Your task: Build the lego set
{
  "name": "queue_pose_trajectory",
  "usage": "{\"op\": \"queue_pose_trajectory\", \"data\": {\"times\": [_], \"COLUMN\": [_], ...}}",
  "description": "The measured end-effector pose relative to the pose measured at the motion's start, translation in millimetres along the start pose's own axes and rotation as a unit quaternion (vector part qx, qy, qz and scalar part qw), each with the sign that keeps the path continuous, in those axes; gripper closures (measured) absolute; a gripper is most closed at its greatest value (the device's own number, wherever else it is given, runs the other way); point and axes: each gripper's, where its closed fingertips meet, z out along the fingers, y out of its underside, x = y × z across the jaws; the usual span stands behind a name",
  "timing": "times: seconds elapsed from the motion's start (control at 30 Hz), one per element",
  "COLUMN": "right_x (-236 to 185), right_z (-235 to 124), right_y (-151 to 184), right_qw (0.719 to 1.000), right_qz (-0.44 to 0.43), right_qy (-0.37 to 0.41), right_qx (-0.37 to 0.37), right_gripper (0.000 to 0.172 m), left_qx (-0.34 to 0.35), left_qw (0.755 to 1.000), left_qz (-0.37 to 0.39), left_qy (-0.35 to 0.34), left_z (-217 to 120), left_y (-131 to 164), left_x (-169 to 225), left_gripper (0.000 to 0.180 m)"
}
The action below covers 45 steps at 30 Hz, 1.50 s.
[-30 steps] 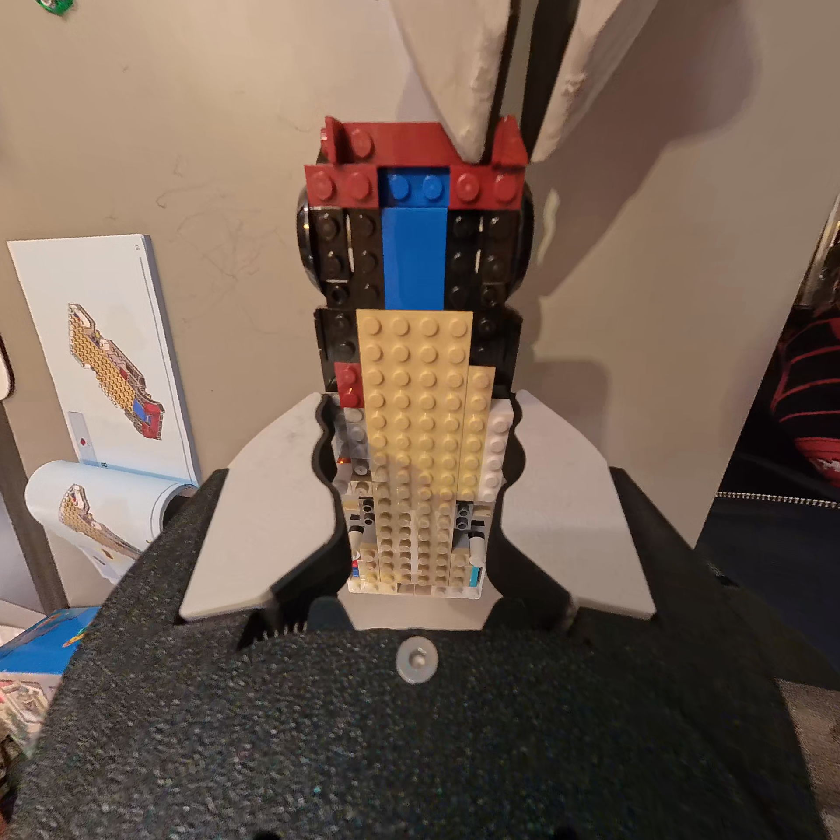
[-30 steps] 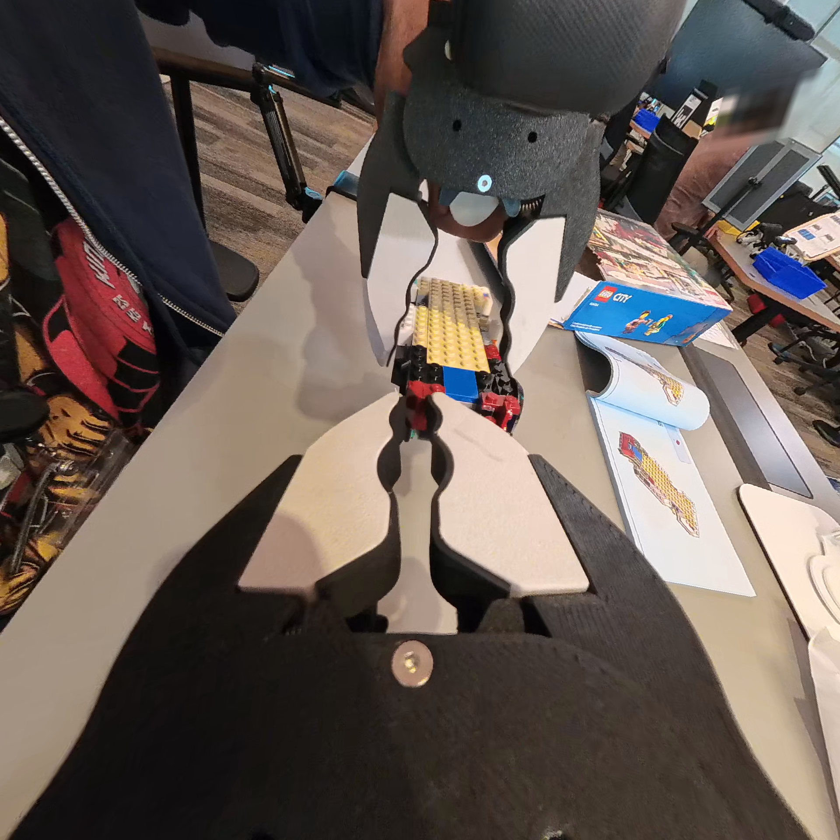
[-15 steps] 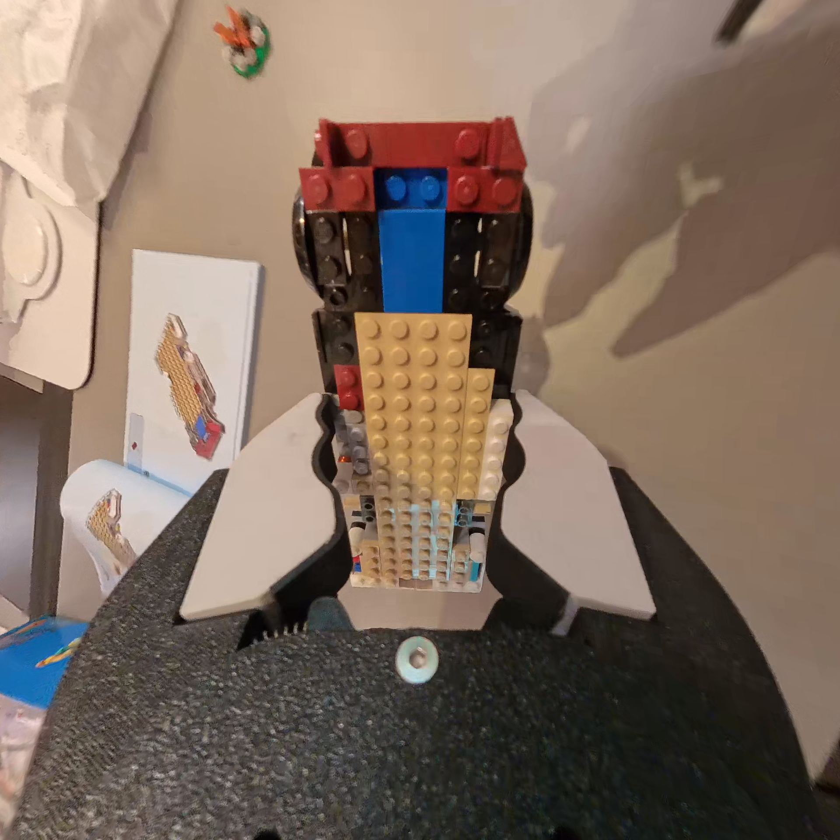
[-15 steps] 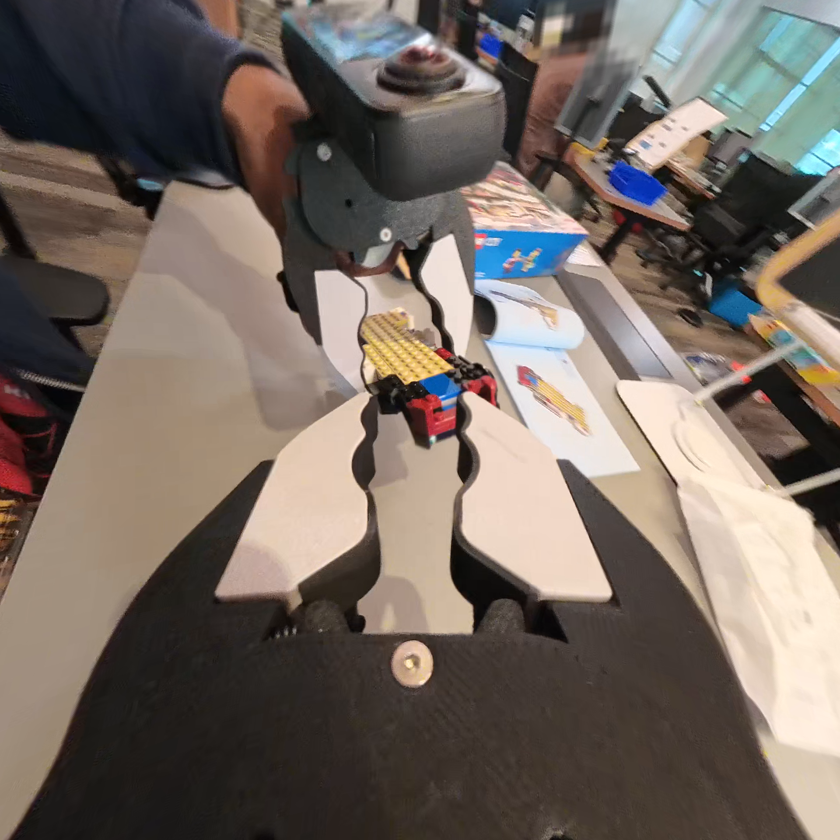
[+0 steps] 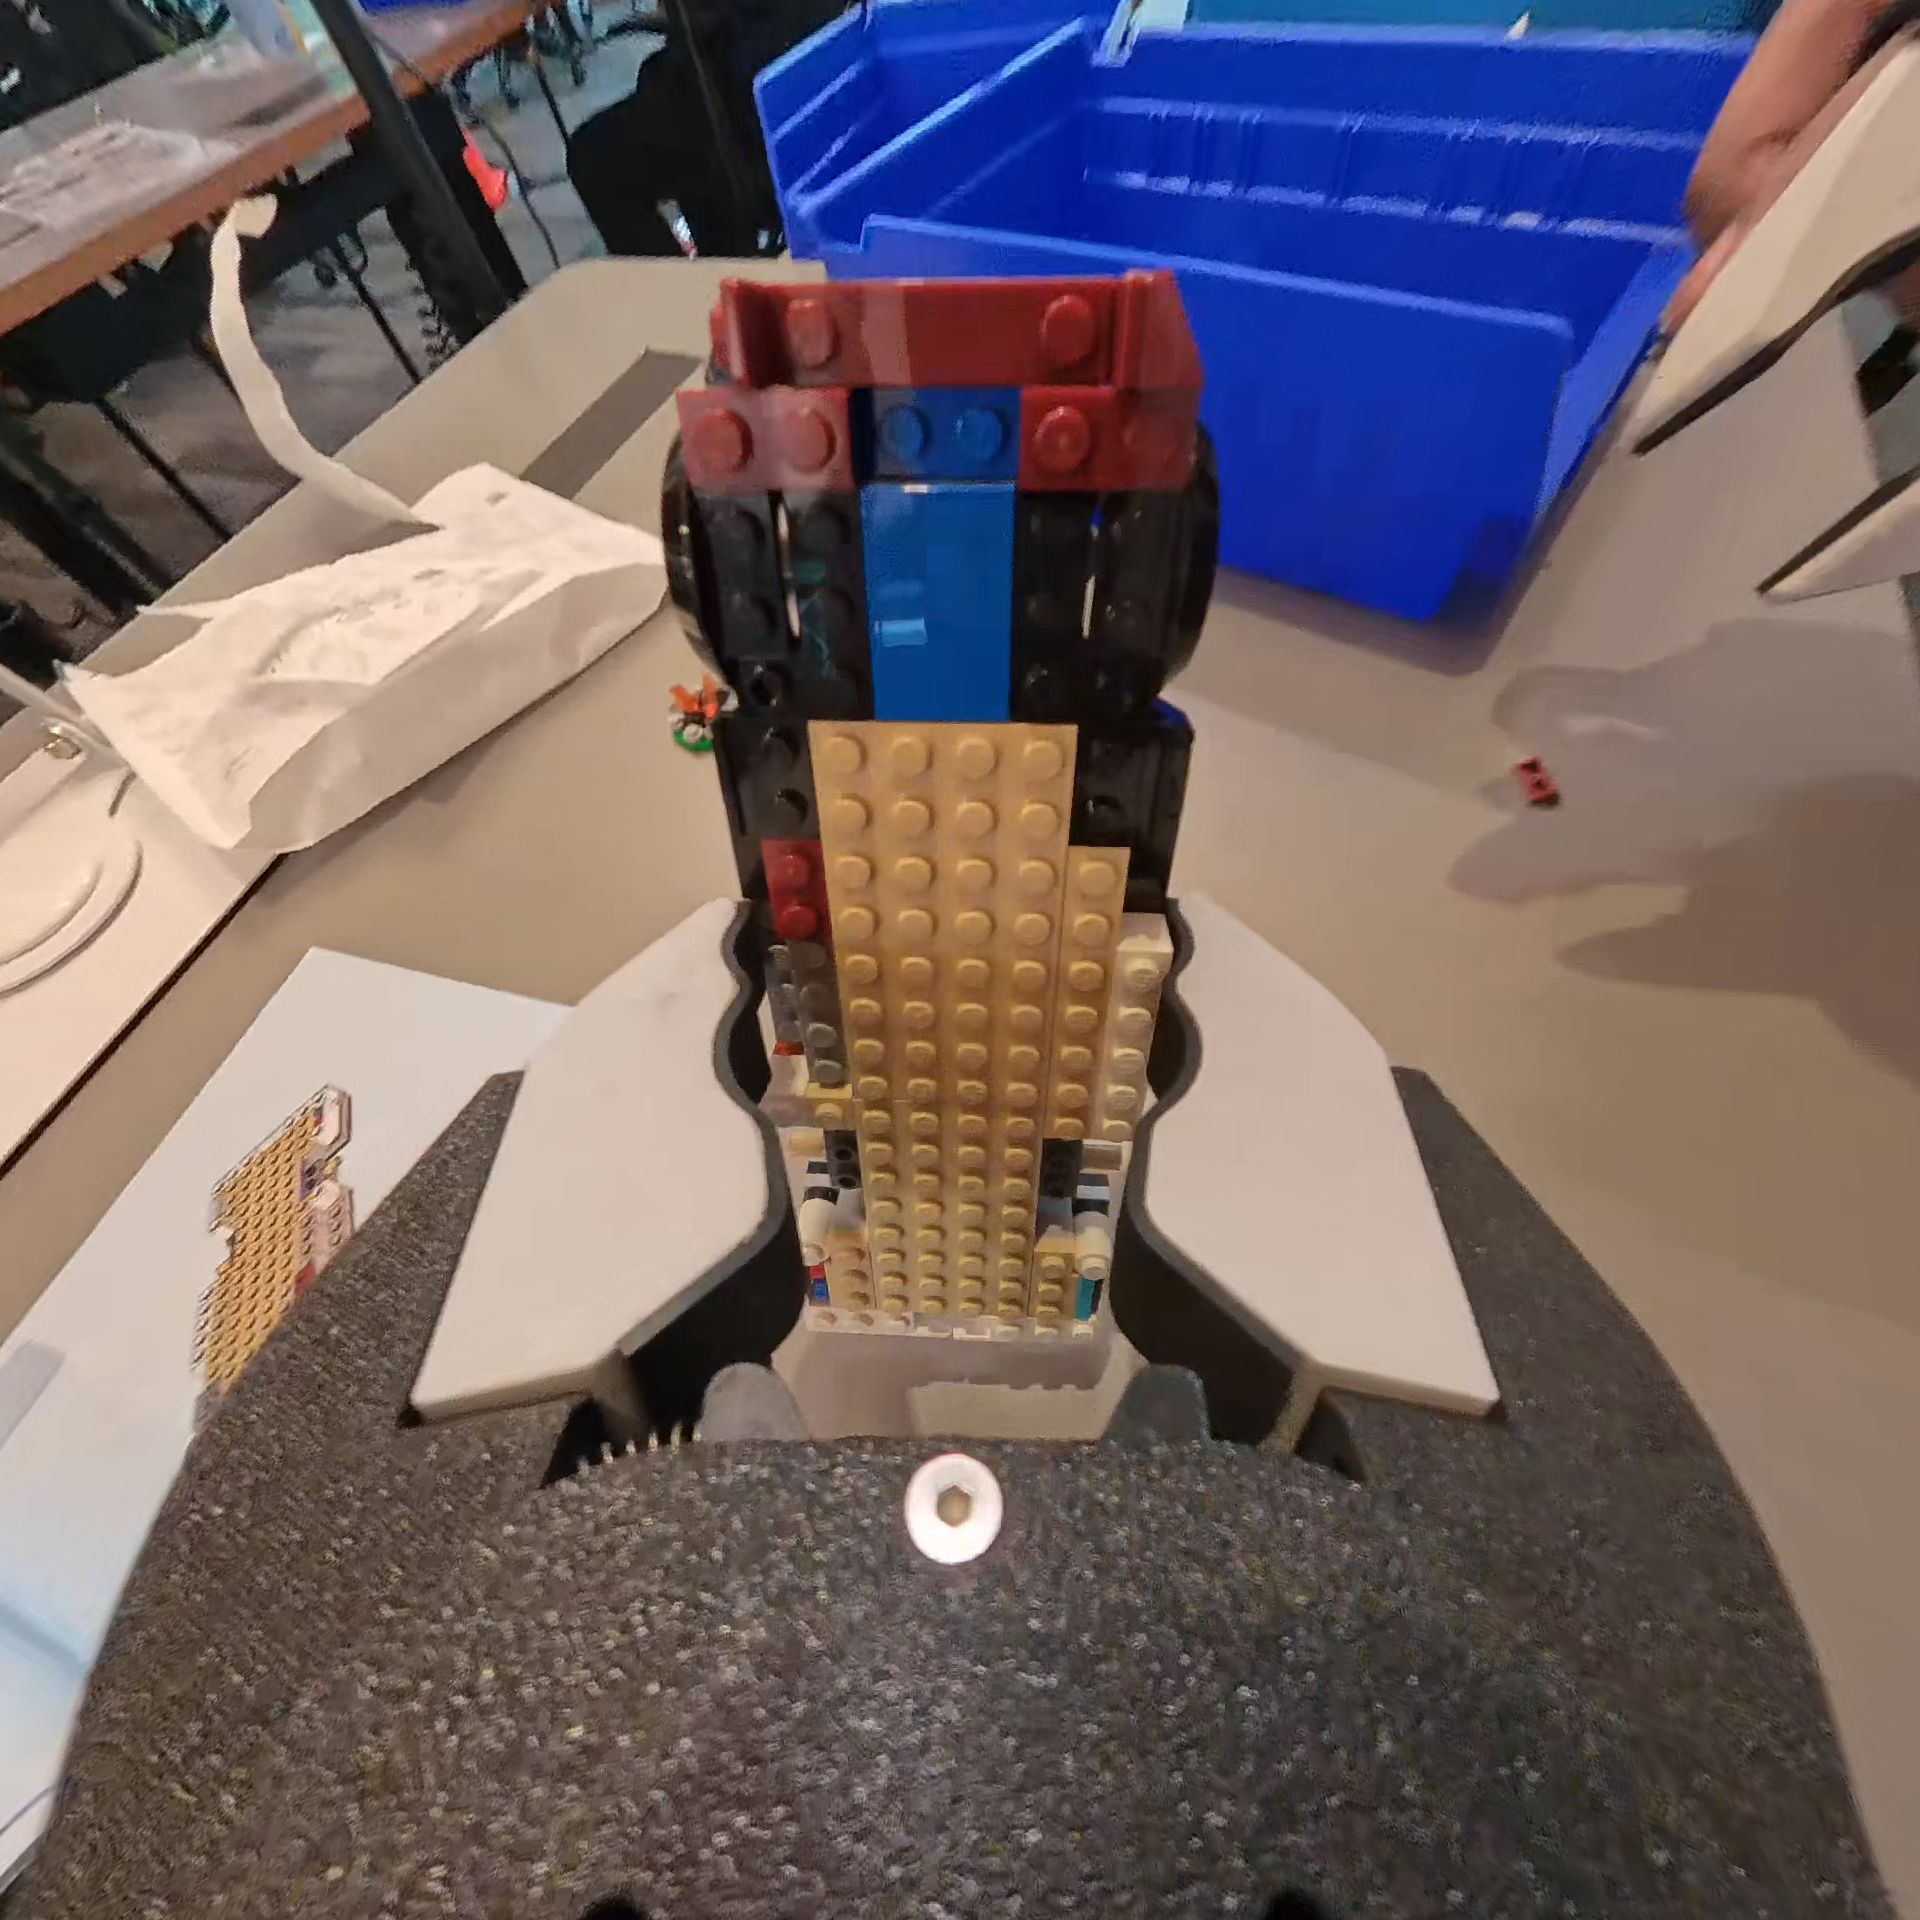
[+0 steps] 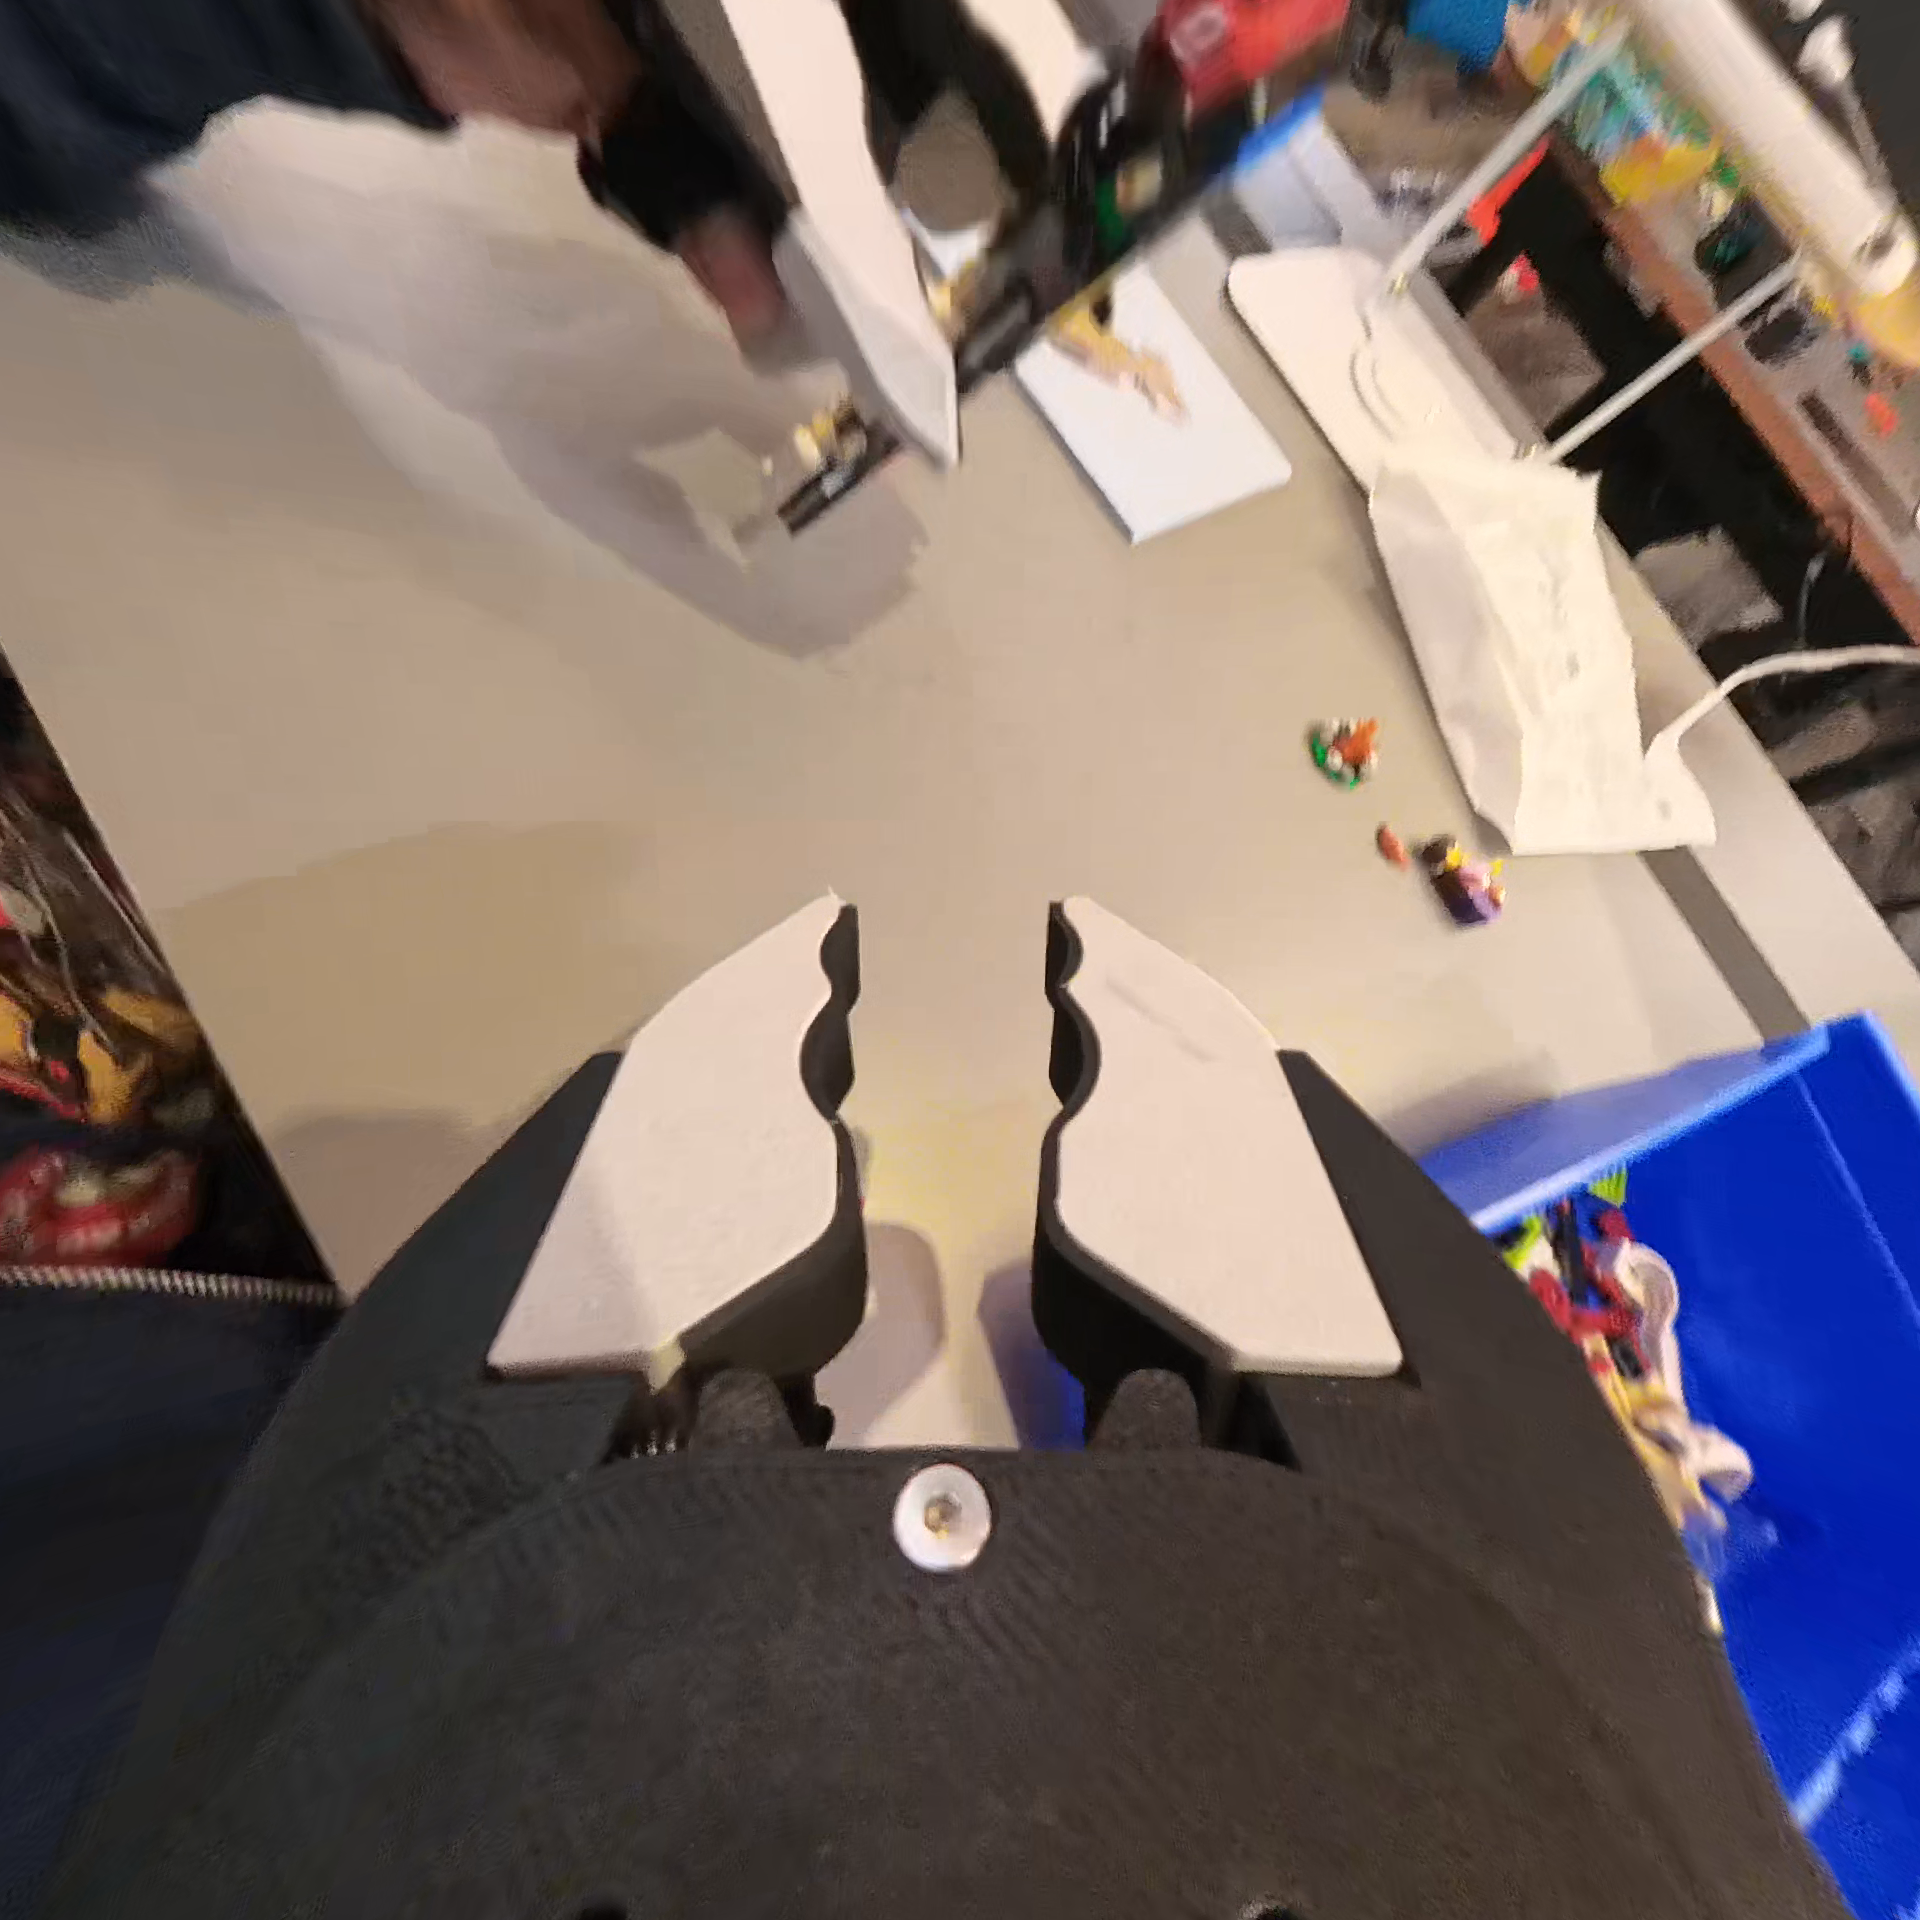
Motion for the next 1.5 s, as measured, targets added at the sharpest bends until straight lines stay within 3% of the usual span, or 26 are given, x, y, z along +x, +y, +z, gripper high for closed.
{"op": "queue_pose_trajectory", "data": {"times": [0.33, 0.63, 0.83, 1.13, 1.33, 1.5], "right_x": [-13.5, -21.6, -32.8, -37.3, -38.4, -35.3], "right_z": [-2.8, -4.4, 8.4, 35.1, 38.2, 30.0], "right_y": [50.7, 96.0, 98.6, 109.4, 104.3, 87.1], "right_qw": [0.995, 0.979, 0.968, 0.944, 0.946, 0.959], "right_qz": [0.046, 0.118, 0.179, 0.256, 0.245, 0.228], "right_qy": [-0.006, -0.013, -0.022, -0.021, -0.029, -0.027], "right_qx": [-0.093, -0.168, -0.177, -0.206, -0.211, -0.166], "right_gripper": [0.140, 0.144, 0.150, 0.143, 0.156, 0.147], "left_qx": [0.120, 0.103, 0.100, 0.096, 0.092, 0.090], "left_qw": [0.992, 0.994, 0.994, 0.994, 0.995, 0.995], "left_qz": [0.016, 0.005, -0.004, 0.008, 0.007, 0.005], "left_qy": [0.022, 0.038, 0.044, 0.044, 0.044, 0.042], "left_z": [-20.7, -8.6, -6.1, -5.7, -4.7, -4.0], "left_y": [-21.9, -12.4, -11.0, -11.1, -9.0, -7.1], "left_x": [8.9, 18.0, 20.7, 23.8, 22.2, 19.9], "left_gripper": [0.108, 0.108, 0.108, 0.108, 0.108, 0.108]}}
